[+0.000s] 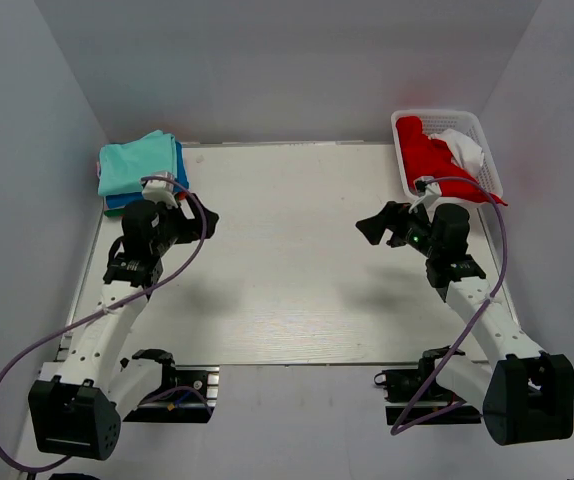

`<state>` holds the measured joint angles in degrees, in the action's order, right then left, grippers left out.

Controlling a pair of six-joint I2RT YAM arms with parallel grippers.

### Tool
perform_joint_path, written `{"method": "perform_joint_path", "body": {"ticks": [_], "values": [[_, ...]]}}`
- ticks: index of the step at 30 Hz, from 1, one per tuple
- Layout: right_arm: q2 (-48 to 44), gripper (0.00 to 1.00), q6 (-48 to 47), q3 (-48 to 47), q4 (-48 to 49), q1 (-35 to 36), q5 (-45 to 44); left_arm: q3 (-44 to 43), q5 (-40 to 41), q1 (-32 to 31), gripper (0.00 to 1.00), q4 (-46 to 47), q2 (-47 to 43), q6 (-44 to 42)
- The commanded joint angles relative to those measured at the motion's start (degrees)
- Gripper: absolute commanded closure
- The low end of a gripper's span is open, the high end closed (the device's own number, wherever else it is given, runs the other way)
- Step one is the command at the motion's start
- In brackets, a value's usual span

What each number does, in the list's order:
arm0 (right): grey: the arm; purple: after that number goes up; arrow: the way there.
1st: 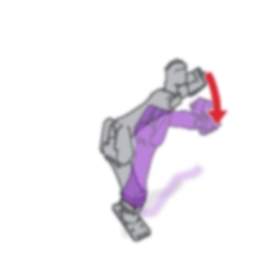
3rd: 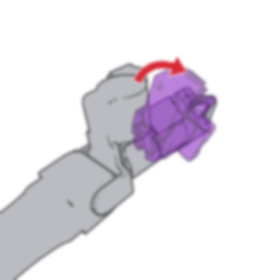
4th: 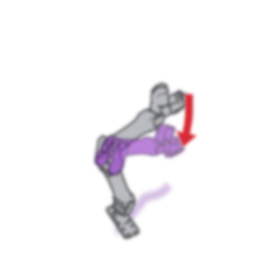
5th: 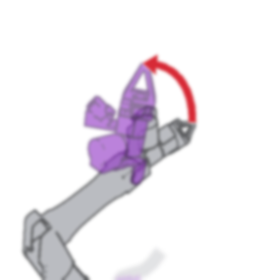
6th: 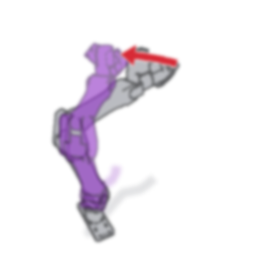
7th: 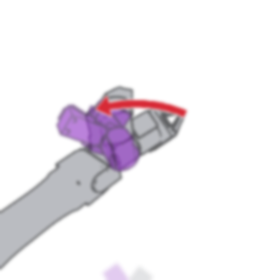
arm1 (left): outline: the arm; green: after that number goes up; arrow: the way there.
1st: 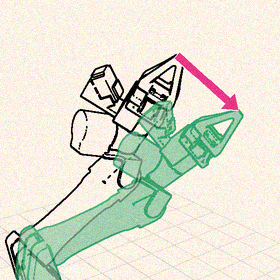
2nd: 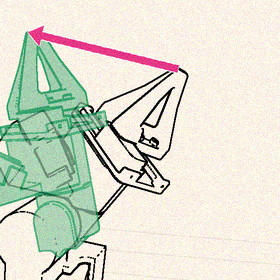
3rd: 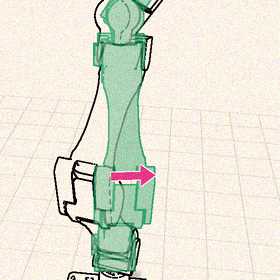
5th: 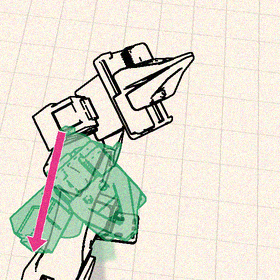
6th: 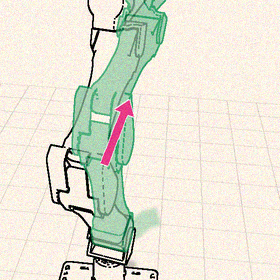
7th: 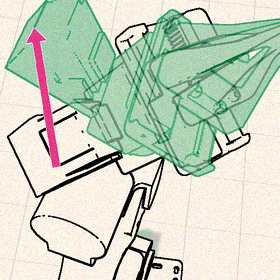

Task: Fold and stack the t-shirts
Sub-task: Grab crumpled tshirt from bin with the right arm

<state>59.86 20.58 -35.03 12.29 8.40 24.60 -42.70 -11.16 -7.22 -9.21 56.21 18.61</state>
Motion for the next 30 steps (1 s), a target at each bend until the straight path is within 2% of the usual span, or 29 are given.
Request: {"method": "perform_joint_path", "body": {"ticks": [1,5,12,13,14,17,18,20,21,25,26,29,30], "values": [[-0.7,0.09,-0.7,-1.1,2.6,0.4,0.2,0.9,1.3,0.4,0.01,0.6,-3.4,0.8],[-0.2,0.09,-0.5,-2.0,1.8,0.3,-1.0,1.4,3.5,0.4,0.01,0.0,-5.7,0.8],[3.2,0.09,-6.6,-1.6,2.9,0.0,-2.9,3.6,3.5,0.4,0.01,1.8,-7.7,0.8],[4.3,0.09,-6.3,-3.9,0.5,0.0,-4.4,3.6,3.5,0.4,0.01,1.3,-7.1,0.8],[4.9,0.09,-5.7,-5.2,-1.2,-0.1,-12.8,3.1,4.0,0.4,0.01,0.7,-7.1,0.8],[9.7,0.09,-8.3,-15.3,-7.9,-0.2,-18.7,3.1,4.0,0.4,0.01,0.7,-5.9,1.3],[11.0,0.09,-10.1,-22.0,-9.9,-0.3,-19.3,3.1,4.0,0.4,0.01,0.7,-5.2,1.3],[17.6,0.09,-11.0,-26.7,-18.9,-0.5,-21.2,2.5,3.3,0.4,0.01,0.7,-4.4,1.3],[23.0,0.09,-10.5,-30.7,-21.8,-0.8,-26.0,2.0,3.3,0.4,0.01,1.2,-3.8,0.7],[32.1,0.09,-10.6,-40.7,-24.6,-3.4,-32.6,1.4,4.0,0.4,0.01,2.7,-1.7,0.7],[35.2,0.09,-11.5,-47.0,-26.9,-4.2,-33.2,1.4,4.0,0.4,0.01,3.2,-1.0,0.7],[43.6,0.09,-12.1,-54.8,-31.5,-5.9,-37.0,0.1,4.0,0.4,0.01,3.2,2.4,0.7],[45.2,0.09,-14.2,-61.8,-33.5,-7.0,-37.5,-0.5,4.0,0.4,0.01,3.8,3.4,0.7]]}}
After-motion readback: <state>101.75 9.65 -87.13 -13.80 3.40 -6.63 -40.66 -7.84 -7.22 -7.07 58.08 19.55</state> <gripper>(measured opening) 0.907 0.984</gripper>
